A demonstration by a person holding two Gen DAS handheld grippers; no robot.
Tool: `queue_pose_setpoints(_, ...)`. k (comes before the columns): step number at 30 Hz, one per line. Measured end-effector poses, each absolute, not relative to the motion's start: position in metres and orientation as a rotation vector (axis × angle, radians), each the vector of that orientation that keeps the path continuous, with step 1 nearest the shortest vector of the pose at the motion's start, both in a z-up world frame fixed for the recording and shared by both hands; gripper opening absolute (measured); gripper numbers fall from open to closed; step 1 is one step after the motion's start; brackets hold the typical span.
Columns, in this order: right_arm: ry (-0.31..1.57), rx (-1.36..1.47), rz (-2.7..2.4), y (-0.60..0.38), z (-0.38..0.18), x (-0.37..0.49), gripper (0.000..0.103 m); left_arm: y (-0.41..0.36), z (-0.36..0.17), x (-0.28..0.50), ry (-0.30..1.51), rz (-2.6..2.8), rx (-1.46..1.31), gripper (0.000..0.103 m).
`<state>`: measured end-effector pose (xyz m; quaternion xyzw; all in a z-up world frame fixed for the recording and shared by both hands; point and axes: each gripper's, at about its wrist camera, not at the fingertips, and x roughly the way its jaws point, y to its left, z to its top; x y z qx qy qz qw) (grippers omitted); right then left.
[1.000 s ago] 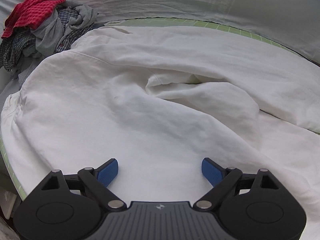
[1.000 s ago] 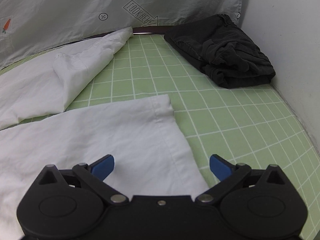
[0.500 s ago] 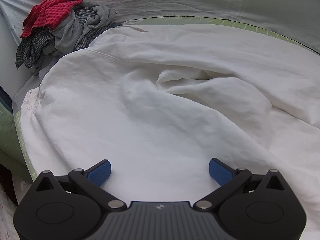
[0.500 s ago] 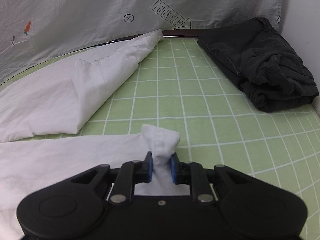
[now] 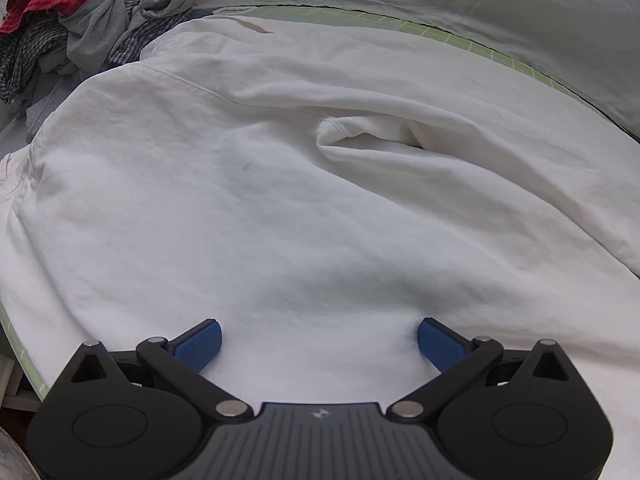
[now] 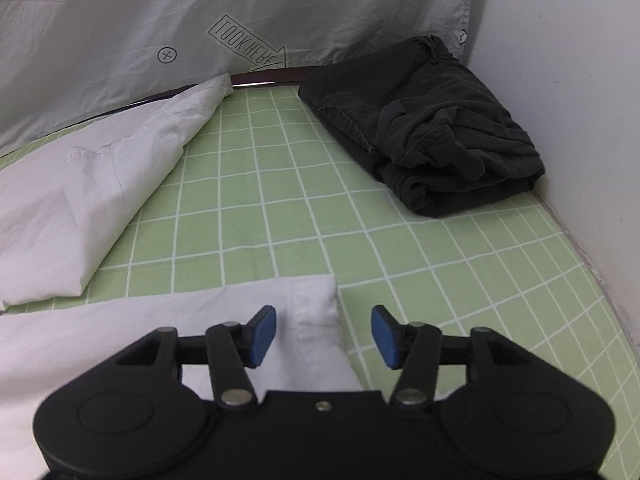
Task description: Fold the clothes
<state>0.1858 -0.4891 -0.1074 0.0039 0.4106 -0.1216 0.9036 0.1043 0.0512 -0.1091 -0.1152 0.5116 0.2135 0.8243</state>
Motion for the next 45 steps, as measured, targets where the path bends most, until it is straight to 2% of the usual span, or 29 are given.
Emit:
queue_pose_setpoints(1,0.835,0.007,-0.266,-0.488,-0.104,0.186,0.074,0.052,-0.108,0.107,1.093,0.440,-0.230,0.103)
queue_pose_setpoints(4,0.802,-0.022,-0.284,-0.477,-0.096,0.187,0.089,0.056,-0.102,0.119,1.059,0.427,-0.193,0.103)
queue_pose_setpoints(9,0.776,-0.089,-0.263,-0.439,-0.093,0.197,0.098,0.076,-0.094,0.158,0.995,0.420,-0.149,0.103)
queue_pose_setpoints(14,0.795,-0.178,-0.214,-0.383,-0.100,0.243,0.098,0.099,-0.111,0.190,1.041,0.466,-0.214,0.103)
queue_pose_setpoints(20,0.752,-0.276,-0.053,-0.318,-0.098,0.310,0.098,0.100,-0.115,0.187,0.999,0.455,-0.230,0.103)
queue_pose_setpoints(26,0.786,-0.318,0.040,-0.274,-0.117,0.355,0.098,0.100,-0.115,0.189,0.991,0.467,-0.233,0.103)
queue_pose_setpoints(27,0.798,-0.312,0.026,-0.272,-0.120,0.359,0.096,0.100,-0.115,0.190,0.989,0.471,-0.235,0.103)
queue_pose_setpoints(29,0.809,-0.274,0.021,-0.275,-0.123,0.362,0.083,0.100,-0.116,0.191,0.986,0.478,-0.237,0.103)
queue_pose_setpoints(30,0.810,-0.244,0.027,-0.279,-0.123,0.362,0.068,0.100,-0.116,0.191,0.985,0.480,-0.238,0.103)
queue_pose_setpoints(31,0.806,-0.202,0.040,-0.287,-0.121,0.361,0.047,0.100,-0.116,0.191,0.985,0.482,-0.239,0.103)
queue_pose_setpoints(32,0.799,-0.163,0.050,-0.295,-0.118,0.359,0.035,0.100,-0.115,0.191,0.985,0.482,-0.240,0.103)
queue_pose_setpoints(33,0.786,-0.132,0.043,-0.303,-0.114,0.356,0.018,0.100,-0.115,0.191,0.986,0.483,-0.240,0.103)
queue_pose_setpoints(34,0.768,-0.107,0.015,-0.314,-0.110,0.352,0.009,0.099,-0.115,0.191,0.986,0.483,-0.241,0.103)
queue_pose_setpoints(36,0.723,-0.039,-0.079,-0.340,-0.099,0.342,0.008,0.100,-0.115,0.192,0.990,0.484,-0.244,0.103)
queue_pose_setpoints(40,0.664,0.308,-0.387,-0.425,-0.084,0.307,0.007,0.101,-0.114,0.194,1.005,0.487,-0.252,0.103)
queue_pose_setpoints(43,0.724,0.452,-0.499,-0.474,-0.097,0.290,0.008,0.101,-0.114,0.195,1.011,0.490,-0.256,0.103)
queue_pose_setpoints(45,0.781,0.450,-0.521,-0.485,-0.105,0.283,0.014,0.101,-0.114,0.196,1.019,0.489,-0.258,0.103)
